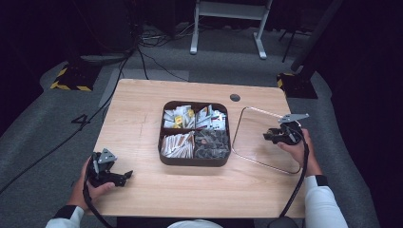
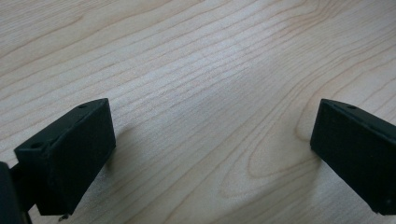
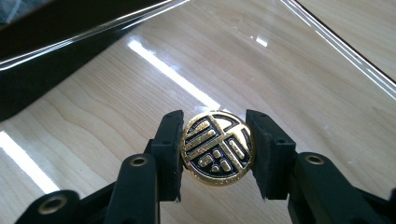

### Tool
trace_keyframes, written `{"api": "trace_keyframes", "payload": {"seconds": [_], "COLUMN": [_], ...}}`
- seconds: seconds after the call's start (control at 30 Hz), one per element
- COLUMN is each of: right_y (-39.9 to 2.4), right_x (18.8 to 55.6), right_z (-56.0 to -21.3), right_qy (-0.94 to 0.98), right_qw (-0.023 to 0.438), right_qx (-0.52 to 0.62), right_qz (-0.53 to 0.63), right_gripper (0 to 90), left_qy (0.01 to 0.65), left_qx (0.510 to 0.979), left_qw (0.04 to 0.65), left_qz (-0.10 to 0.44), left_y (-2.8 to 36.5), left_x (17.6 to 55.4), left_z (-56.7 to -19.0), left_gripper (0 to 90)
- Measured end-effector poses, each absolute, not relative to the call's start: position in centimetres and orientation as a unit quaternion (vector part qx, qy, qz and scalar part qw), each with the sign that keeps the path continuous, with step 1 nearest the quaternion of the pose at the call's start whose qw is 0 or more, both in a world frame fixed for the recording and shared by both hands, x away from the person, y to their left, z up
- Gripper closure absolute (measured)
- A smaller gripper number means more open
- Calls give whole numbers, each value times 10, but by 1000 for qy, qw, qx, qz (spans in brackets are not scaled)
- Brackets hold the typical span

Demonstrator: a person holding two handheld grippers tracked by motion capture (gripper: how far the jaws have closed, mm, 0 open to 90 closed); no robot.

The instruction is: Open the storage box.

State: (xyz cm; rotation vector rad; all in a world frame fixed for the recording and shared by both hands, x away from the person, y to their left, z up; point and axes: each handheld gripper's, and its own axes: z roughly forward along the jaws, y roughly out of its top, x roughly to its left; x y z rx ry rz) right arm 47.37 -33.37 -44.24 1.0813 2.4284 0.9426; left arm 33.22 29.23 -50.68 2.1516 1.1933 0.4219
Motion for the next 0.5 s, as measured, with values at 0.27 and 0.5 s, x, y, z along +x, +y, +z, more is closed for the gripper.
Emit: {"api": "trace_keyframes", "payload": {"seconds": [0.27, 0.5], "right_y": [-333, -331], "right_x": [478, 481], "right_z": [-460, -471], "right_qy": [854, 855], "right_qw": [150, 149], "right_qx": [382, 385], "right_qz": [319, 314], "right_gripper": [595, 594], "left_qy": [453, 453], "left_qx": [818, 818], "left_qw": [317, 317], "left_qz": [160, 160], "left_y": [292, 292], "left_x": [332, 332], "left_z": [-507, -507], "left_gripper": [2, 2]}}
